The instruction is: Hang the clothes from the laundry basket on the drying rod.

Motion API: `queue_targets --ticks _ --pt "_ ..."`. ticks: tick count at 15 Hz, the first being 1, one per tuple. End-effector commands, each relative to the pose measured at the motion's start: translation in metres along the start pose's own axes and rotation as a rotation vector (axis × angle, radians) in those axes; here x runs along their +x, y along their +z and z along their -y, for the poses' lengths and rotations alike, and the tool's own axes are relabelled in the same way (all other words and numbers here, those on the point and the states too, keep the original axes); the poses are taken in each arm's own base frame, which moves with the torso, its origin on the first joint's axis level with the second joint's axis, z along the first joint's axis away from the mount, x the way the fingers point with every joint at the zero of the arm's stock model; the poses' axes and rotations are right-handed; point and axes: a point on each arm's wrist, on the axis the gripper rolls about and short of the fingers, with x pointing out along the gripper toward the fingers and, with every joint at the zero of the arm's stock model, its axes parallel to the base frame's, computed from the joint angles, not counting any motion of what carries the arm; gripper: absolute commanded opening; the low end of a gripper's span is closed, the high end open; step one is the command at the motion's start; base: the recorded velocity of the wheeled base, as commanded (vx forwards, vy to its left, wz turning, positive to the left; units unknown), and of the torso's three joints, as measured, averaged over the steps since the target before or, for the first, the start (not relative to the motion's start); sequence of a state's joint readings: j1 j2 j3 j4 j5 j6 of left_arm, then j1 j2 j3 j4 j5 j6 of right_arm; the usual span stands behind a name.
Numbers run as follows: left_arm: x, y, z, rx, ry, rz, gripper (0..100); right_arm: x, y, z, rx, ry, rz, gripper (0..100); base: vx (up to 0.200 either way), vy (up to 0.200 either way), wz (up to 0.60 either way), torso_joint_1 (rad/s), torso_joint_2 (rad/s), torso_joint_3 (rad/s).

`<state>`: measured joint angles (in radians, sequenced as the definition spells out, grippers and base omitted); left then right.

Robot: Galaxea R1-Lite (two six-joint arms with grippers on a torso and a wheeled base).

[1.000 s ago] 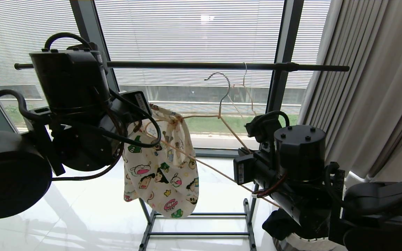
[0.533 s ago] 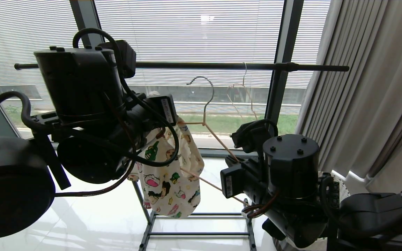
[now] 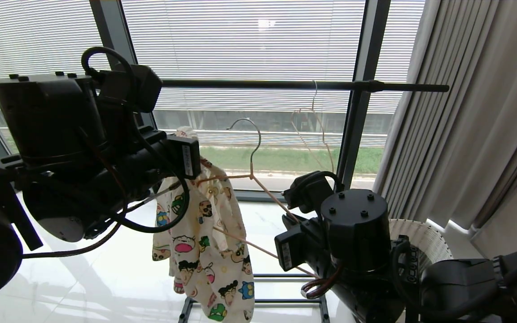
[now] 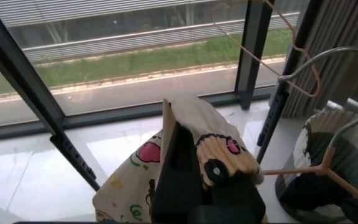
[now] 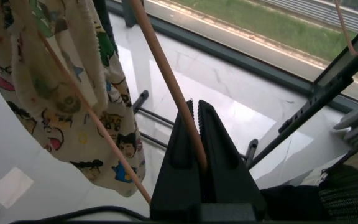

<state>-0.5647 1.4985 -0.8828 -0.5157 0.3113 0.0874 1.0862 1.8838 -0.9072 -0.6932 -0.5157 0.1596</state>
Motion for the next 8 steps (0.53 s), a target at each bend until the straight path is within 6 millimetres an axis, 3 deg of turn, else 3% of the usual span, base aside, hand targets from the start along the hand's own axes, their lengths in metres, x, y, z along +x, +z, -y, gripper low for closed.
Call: queue_targets --ticks 1,8 --pt "-0.006 0.0 0.014 0.006 -0.059 0.006 0 0.008 -0.001 -0.007 0.001 0.005 0.001 0 0.0 0.0 0.0 0.0 0.0 0.0" --pt "-0.001 -0.004 0.024 0.012 -0.086 -0.013 0 0.008 -0.005 -0.022 -0.003 0.042 -0.002 0 0.0 0.0 0.0 0.0 0.0 0.0"
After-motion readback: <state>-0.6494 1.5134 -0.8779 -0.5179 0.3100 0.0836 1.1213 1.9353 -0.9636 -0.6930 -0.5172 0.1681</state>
